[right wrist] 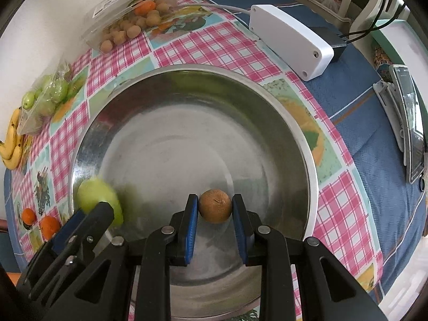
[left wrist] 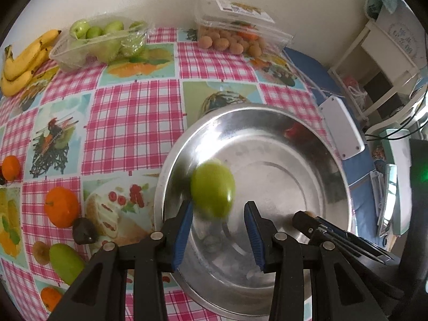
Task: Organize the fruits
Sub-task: 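Carry mango and kiwi over the metal bowl and open both tools, then withdraw both open tools from the bowl toward the remaining fruits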
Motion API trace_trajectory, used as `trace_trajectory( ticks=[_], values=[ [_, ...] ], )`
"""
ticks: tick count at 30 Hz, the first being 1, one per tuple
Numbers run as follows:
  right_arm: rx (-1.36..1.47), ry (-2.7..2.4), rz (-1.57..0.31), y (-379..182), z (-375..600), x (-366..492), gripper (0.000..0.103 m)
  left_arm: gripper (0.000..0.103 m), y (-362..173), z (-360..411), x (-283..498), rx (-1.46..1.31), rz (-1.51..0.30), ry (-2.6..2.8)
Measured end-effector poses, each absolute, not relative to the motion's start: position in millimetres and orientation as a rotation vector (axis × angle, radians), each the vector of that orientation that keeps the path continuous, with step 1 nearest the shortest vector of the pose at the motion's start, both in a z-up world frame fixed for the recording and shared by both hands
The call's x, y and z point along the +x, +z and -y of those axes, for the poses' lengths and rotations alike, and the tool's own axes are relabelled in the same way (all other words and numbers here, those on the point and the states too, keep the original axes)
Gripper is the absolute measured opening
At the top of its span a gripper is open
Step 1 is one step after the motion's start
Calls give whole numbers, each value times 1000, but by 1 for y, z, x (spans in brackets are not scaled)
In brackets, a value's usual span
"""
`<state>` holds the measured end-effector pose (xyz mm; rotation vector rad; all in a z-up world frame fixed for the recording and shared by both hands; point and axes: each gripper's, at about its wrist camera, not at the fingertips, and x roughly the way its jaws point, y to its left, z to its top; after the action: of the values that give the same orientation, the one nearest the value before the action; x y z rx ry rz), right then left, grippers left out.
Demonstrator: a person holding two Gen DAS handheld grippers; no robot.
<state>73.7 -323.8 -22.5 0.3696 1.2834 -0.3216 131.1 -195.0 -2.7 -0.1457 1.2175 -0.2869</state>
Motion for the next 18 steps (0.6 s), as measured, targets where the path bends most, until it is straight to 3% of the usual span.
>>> trace_trajectory(
  ticks=[5,9,14,18],
  values=[
    [401,-337,-1263,-12,330,72,50,62,12,187,133,-147,-1198,-267],
    [410,-325,-1253,2,331,72,53,73,24,177,135,-144,-1182,-241],
    [389,-293,-1223,22,327,72,72,84,34,160,139,-116,-1169,-176],
    [349,-290,-1209,33,321,72,82,103,38,146,141,-113,-1148,-127]
  ],
)
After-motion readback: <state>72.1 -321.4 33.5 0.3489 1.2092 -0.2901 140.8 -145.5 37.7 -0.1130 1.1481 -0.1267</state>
